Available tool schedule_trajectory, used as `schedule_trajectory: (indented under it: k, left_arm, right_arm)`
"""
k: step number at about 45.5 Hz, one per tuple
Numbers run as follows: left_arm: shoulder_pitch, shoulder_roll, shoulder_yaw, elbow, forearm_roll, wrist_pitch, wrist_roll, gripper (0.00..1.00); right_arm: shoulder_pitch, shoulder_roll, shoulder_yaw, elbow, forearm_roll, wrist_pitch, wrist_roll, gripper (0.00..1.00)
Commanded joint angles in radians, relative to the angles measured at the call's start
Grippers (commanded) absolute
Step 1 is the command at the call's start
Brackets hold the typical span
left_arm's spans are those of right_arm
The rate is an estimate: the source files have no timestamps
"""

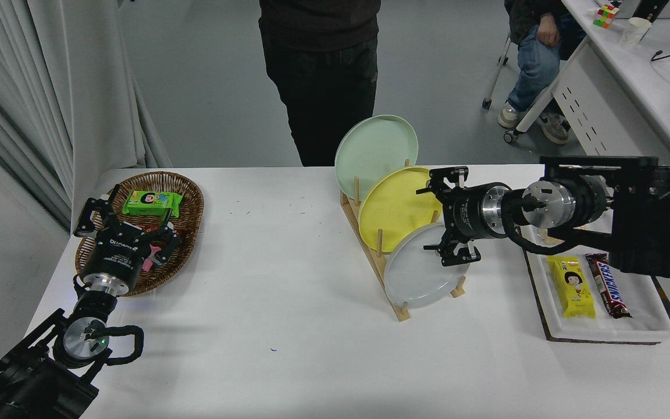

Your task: Place the plate on the table

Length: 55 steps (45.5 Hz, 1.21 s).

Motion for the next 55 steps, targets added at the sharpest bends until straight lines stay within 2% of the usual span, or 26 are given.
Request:
schedule_trajectory:
  k: [1,24,37,48,55]
  left_arm:
    - [0.000,0.000,0.000,0.000,0.000,0.000,0.000,0.98]
    - [0.000,0.000,0.000,0.000,0.000,0.000,0.000,0.98]
    - [0.000,0.000,0.000,0.000,0.000,0.000,0.000,0.98]
    - [0.000,0.000,0.000,0.000,0.000,0.000,0.000,0.98]
    - [0.000,-0.002,0.000,0.000,0.000,0.000,0.000,0.98]
  right_arm:
    - [-0.002,-0.001,0.001,-0.005,-0.002,0.009,-0.001,1.00]
    - [0.003,-0.004,0.001,-0.008,-0.003,0.011,-0.001,1.00]
    - [0.007,-0.007,0.001,-0.010,-0.031,0.089,-0.001,1.00]
    - [0.007,-0.013,-0.001,-0.010,-0.010,0.078,-0.004,1.00]
    - [0.007,-0.024,-0.013,-0.010,-0.020,0.078,-0.039,1.00]
